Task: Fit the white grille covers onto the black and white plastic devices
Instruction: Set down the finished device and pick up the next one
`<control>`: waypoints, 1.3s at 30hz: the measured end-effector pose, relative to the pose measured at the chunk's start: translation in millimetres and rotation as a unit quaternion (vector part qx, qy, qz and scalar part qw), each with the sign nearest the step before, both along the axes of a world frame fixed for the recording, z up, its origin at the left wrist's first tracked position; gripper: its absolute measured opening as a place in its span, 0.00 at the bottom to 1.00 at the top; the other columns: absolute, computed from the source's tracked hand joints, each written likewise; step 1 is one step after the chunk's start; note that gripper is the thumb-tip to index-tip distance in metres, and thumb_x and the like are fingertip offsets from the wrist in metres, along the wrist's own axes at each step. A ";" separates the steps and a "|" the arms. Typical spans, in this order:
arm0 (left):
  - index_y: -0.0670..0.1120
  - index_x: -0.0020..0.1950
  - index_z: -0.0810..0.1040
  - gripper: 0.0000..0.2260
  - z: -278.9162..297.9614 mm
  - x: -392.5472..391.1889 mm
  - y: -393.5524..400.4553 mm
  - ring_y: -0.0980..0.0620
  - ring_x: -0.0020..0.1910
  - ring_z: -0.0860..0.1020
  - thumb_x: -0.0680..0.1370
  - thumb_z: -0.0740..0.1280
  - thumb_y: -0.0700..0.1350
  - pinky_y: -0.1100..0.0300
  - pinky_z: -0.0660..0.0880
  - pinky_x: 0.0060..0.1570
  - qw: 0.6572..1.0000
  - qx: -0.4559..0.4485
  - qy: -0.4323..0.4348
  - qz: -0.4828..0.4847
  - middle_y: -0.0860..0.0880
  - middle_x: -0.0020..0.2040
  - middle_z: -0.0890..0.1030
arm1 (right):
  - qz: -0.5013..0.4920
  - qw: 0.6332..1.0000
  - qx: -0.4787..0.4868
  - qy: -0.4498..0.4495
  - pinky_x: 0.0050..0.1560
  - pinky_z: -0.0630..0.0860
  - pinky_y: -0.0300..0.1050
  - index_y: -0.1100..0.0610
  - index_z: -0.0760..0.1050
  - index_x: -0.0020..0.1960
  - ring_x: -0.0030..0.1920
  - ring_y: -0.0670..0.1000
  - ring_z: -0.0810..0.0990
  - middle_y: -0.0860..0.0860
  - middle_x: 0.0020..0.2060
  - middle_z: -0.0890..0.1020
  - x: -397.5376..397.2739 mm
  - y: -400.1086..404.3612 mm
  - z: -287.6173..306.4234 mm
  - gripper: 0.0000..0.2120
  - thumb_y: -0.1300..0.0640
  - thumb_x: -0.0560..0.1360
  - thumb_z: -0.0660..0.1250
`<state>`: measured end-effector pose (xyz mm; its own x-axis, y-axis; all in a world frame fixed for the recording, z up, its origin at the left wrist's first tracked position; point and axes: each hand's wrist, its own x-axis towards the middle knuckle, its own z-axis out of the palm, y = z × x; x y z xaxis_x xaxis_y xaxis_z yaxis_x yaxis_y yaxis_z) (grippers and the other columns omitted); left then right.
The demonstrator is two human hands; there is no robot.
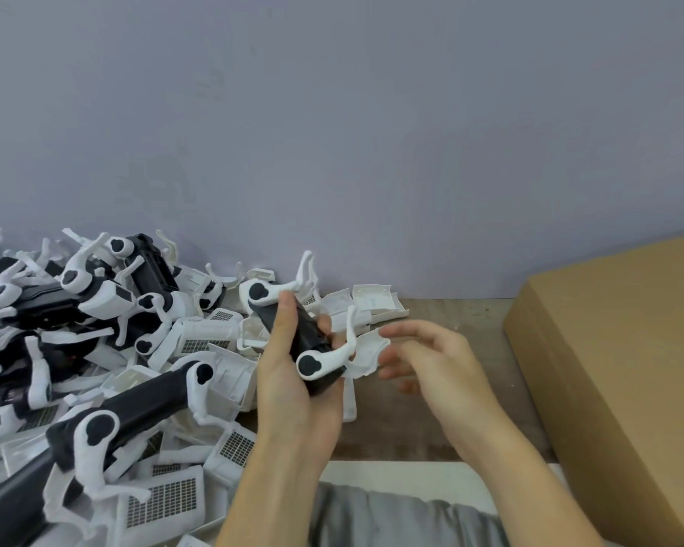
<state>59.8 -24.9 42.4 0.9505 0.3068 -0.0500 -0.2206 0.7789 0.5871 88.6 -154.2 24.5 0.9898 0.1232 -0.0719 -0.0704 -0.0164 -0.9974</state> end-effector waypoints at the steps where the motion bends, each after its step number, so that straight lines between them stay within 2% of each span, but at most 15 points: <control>1: 0.51 0.36 0.85 0.11 -0.8 0.5 0.2 0.53 0.32 0.77 0.74 0.70 0.54 0.56 0.76 0.39 1.000 0.003 0.007 0.000 0.49 0.35 0.78 | 0.030 0.999 0.003 0.011 0.38 0.75 0.42 0.51 0.83 0.48 0.37 0.48 0.84 0.50 0.38 0.86 -1.0 0.8 -0.4 0.13 0.65 0.76 0.63; 4: 0.47 0.39 0.87 0.17 -1.7 1.9 1.6 0.52 0.33 0.82 0.76 0.66 0.57 0.59 0.79 0.32 0.999 0.030 0.030 -0.004 0.48 0.37 0.83 | 0.116 0.992 0.033 0.036 0.39 0.77 0.42 0.50 0.83 0.50 0.39 0.50 0.84 0.53 0.43 0.86 -4.4 3.0 -0.6 0.14 0.64 0.76 0.62; 7: 0.41 0.53 0.84 0.25 -4.2 3.0 2.5 0.49 0.38 0.83 0.76 0.63 0.62 0.59 0.80 0.33 0.996 0.057 0.074 -0.017 0.44 0.44 0.83 | 0.185 0.978 0.091 0.041 0.44 0.77 0.46 0.50 0.81 0.57 0.45 0.53 0.85 0.57 0.49 0.85 -4.5 1.5 -1.2 0.17 0.58 0.70 0.66; 10: 0.45 0.51 0.87 0.28 -6.1 3.0 3.1 0.50 0.42 0.84 0.79 0.56 0.63 0.54 0.79 0.41 0.991 0.093 0.086 -0.033 0.45 0.50 0.85 | 0.221 0.966 0.124 0.048 0.45 0.78 0.47 0.46 0.79 0.62 0.48 0.53 0.84 0.56 0.49 0.84 -4.4 0.5 -3.8 0.24 0.58 0.67 0.65; 12: 0.45 0.52 0.87 0.30 -5.0 1.9 2.5 0.49 0.42 0.84 0.82 0.52 0.63 0.55 0.79 0.39 0.989 0.098 0.098 -0.050 0.46 0.52 0.86 | 0.228 0.966 0.118 0.037 0.44 0.78 0.45 0.43 0.79 0.60 0.47 0.51 0.83 0.51 0.46 0.84 -6.9 2.6 -3.6 0.20 0.55 0.68 0.69; 14: 0.45 0.56 0.86 0.29 -4.5 1.2 1.2 0.48 0.41 0.84 0.83 0.52 0.63 0.58 0.77 0.32 0.987 0.100 0.109 -0.064 0.44 0.54 0.85 | 0.205 0.975 0.081 0.010 0.45 0.78 0.44 0.41 0.80 0.57 0.46 0.49 0.84 0.48 0.45 0.85 -8.6 6.7 -3.4 0.15 0.49 0.70 0.70; 16: 0.45 0.55 0.86 0.24 -5.5 0.4 -3.0 0.46 0.41 0.81 0.83 0.55 0.58 0.59 0.74 0.29 0.986 0.118 0.102 -0.059 0.44 0.54 0.85 | 0.155 0.987 0.039 -0.021 0.47 0.79 0.46 0.42 0.79 0.58 0.45 0.51 0.85 0.47 0.47 0.86 -8.6 11.8 -4.1 0.13 0.46 0.74 0.69; 18: 0.47 0.52 0.87 0.19 -7.4 0.3 -9.1 0.49 0.40 0.80 0.82 0.58 0.54 0.61 0.71 0.27 0.983 0.149 0.095 -0.041 0.46 0.52 0.85 | 0.114 0.992 0.038 -0.032 0.50 0.81 0.49 0.47 0.78 0.59 0.45 0.56 0.85 0.49 0.46 0.86 -8.5 16.8 -5.1 0.09 0.49 0.79 0.66; 20: 0.46 0.59 0.83 0.14 -8.8 1.6 -13.9 0.51 0.38 0.82 0.81 0.62 0.51 0.64 0.72 0.26 0.979 0.178 0.094 -0.020 0.45 0.53 0.86 | 0.107 0.992 0.062 -0.029 0.50 0.81 0.49 0.48 0.79 0.59 0.45 0.56 0.85 0.50 0.46 0.86 -8.9 19.3 -4.6 0.08 0.54 0.81 0.65; 23: 0.45 0.62 0.79 0.12 -10.1 3.5 -15.1 0.52 0.36 0.82 0.82 0.64 0.48 0.65 0.73 0.25 0.978 0.193 0.085 -0.003 0.45 0.53 0.85 | 0.132 0.987 0.083 -0.032 0.48 0.80 0.50 0.44 0.81 0.55 0.45 0.53 0.83 0.52 0.45 0.86 -8.6 18.8 -5.0 0.10 0.54 0.76 0.66; 28: 0.45 0.62 0.79 0.13 -10.7 1.9 -12.7 0.51 0.34 0.81 0.81 0.64 0.48 0.63 0.73 0.25 0.976 0.204 0.076 -0.005 0.46 0.47 0.85 | 0.153 0.983 0.102 -0.013 0.58 0.77 0.65 0.41 0.79 0.57 0.48 0.58 0.80 0.58 0.51 0.84 -6.8 18.3 -8.1 0.17 0.53 0.70 0.65; 31: 0.43 0.64 0.78 0.15 -9.3 0.9 -12.4 0.51 0.31 0.80 0.81 0.63 0.49 0.62 0.71 0.23 0.978 0.193 0.073 -0.014 0.45 0.47 0.84 | 0.165 0.980 0.103 -0.028 0.55 0.78 0.62 0.37 0.80 0.53 0.47 0.57 0.80 0.57 0.52 0.84 -7.0 17.9 -9.1 0.17 0.54 0.69 0.64; 34: 0.42 0.65 0.77 0.16 -9.0 0.7 -11.5 0.52 0.28 0.78 0.81 0.63 0.49 0.62 0.69 0.22 0.978 0.195 0.077 -0.013 0.44 0.49 0.84 | 0.177 0.979 0.090 -0.037 0.48 0.78 0.53 0.35 0.79 0.53 0.42 0.52 0.79 0.51 0.46 0.84 -7.0 16.7 -11.2 0.18 0.53 0.69 0.64; 37: 0.44 0.65 0.77 0.15 -8.9 0.5 -11.8 0.52 0.29 0.78 0.81 0.63 0.48 0.63 0.68 0.22 0.978 0.198 0.069 -0.008 0.44 0.51 0.84 | 0.188 0.978 0.081 -0.038 0.48 0.77 0.53 0.41 0.78 0.59 0.41 0.52 0.77 0.49 0.45 0.83 -6.4 16.1 -12.3 0.21 0.55 0.68 0.62; 39: 0.45 0.64 0.77 0.13 -8.7 0.3 -12.2 0.53 0.29 0.79 0.81 0.63 0.47 0.63 0.69 0.23 0.979 0.196 0.063 -0.007 0.46 0.47 0.85 | 0.190 0.978 0.080 -0.036 0.49 0.77 0.53 0.41 0.78 0.58 0.41 0.52 0.78 0.50 0.44 0.83 -6.1 16.0 -11.4 0.21 0.55 0.68 0.62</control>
<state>60.1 -37.1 33.7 0.9486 0.3129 -0.0474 -0.1190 0.4915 0.8627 82.5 -138.2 13.1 0.8725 0.4864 0.0473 -0.0186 0.1297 -0.9914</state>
